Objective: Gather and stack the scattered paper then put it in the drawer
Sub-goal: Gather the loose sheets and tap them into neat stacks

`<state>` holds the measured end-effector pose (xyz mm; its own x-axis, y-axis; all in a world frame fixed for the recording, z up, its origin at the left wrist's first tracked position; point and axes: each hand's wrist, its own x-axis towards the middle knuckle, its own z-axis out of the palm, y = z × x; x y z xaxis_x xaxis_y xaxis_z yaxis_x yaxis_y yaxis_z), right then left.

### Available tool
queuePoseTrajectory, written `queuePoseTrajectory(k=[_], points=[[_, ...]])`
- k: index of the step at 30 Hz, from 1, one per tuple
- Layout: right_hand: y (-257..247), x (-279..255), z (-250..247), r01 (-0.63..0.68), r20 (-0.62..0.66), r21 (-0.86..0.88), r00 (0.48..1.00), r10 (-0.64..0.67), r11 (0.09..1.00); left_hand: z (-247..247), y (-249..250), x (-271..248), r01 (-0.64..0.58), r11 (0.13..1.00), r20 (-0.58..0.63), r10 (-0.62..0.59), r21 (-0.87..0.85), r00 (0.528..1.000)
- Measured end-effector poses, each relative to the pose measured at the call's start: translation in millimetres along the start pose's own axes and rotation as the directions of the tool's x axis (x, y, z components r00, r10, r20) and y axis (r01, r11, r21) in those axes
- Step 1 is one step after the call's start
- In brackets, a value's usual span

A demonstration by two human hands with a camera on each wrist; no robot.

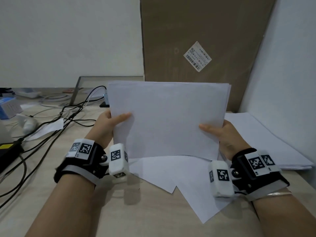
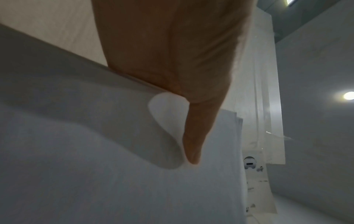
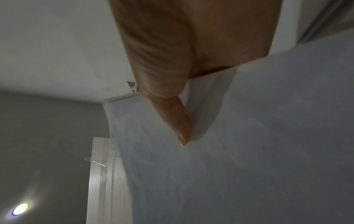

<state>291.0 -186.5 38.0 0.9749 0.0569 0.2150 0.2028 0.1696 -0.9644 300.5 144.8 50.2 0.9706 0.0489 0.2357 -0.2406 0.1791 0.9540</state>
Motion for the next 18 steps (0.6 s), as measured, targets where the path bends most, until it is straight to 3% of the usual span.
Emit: queuePoseTrajectory(k=[3,7,10,14,18], points=[[-2,-3,6,0.048,-0.033,0.021,0.998,-0.047,0.999,4,2,-2,-0.012,1.0,0.034,0.013,-0.014,0.999],[-8,-8,11,0.023,0.037,0.027,0.999,-0.024,0.999,-2,5,-2,-0.003,1.0,0.089,0.0,0.027,0.996],[-5,-8,10,-0.037,0.059,-0.002,0.998,0.037,0.999,-5,0,-3,0.113,0.989,0.108,-0.123,0.094,0.987],[3,-3,7,-0.09,0.05,-0.024,0.995,0.092,0.996,-2,-8,-6,0.295,0.941,0.133,-0.318,0.164,0.939],[4,-3,7,-0.114,0.063,0.013,0.992,0.113,0.993,-2,-16,-3,0.421,0.903,-0.029,-0.42,0.08,0.907]])
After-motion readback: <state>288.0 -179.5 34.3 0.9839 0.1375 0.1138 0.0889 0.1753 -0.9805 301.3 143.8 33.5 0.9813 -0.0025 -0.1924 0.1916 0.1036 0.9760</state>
